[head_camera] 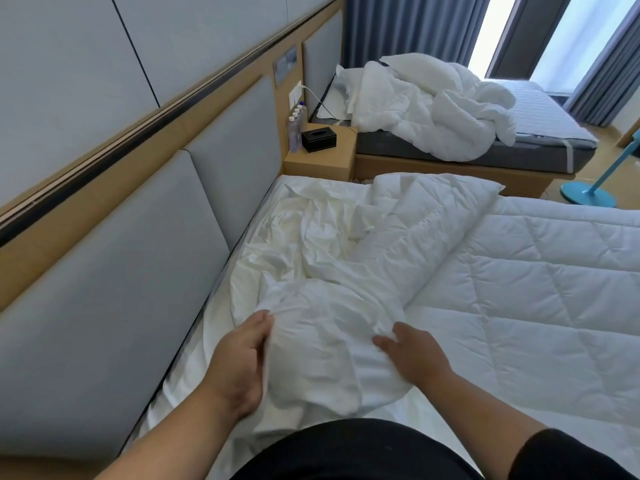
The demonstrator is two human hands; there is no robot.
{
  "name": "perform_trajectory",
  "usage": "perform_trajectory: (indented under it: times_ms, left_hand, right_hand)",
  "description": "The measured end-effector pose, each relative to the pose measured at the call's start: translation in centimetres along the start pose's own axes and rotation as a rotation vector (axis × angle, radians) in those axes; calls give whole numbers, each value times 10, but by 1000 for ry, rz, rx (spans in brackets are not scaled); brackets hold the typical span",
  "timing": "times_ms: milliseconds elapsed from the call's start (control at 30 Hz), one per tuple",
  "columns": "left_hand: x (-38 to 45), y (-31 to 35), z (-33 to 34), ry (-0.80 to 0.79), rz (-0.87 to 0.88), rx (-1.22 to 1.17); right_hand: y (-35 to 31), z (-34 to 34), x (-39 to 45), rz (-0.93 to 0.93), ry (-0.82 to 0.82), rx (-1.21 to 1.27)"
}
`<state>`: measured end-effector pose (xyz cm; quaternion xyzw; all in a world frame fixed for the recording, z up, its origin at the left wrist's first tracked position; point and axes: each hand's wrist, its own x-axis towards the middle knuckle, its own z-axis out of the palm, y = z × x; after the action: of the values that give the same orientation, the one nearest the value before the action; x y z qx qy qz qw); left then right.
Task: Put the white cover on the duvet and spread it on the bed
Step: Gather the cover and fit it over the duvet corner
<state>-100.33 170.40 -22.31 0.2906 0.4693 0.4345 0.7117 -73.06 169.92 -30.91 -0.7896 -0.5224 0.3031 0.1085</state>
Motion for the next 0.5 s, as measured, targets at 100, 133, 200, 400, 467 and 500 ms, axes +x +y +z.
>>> perform_trajectory:
  times_ms: [100, 133, 200, 400, 467, 500]
  left_hand:
    - [-14, -9, 19, -73, -22, 139]
    - [-16, -10, 23, -80, -15, 194]
    - [-13, -6, 20, -66, 32, 279]
    - [-7, -4, 11, 7, 49, 308]
    - [-8, -8, 9, -5, 54, 356]
    - [-8, -9, 8, -9, 62, 373]
  right_hand:
    - [6, 1, 6, 70, -15, -97]
    - [3, 3, 6, 64, -19, -153]
    - [-7, 6, 3, -9, 47, -200]
    - [-58, 7, -31, -488, -103, 293]
    - [-67, 7, -41, -460, -205, 425]
    - [-71, 6, -46, -447, -224, 486]
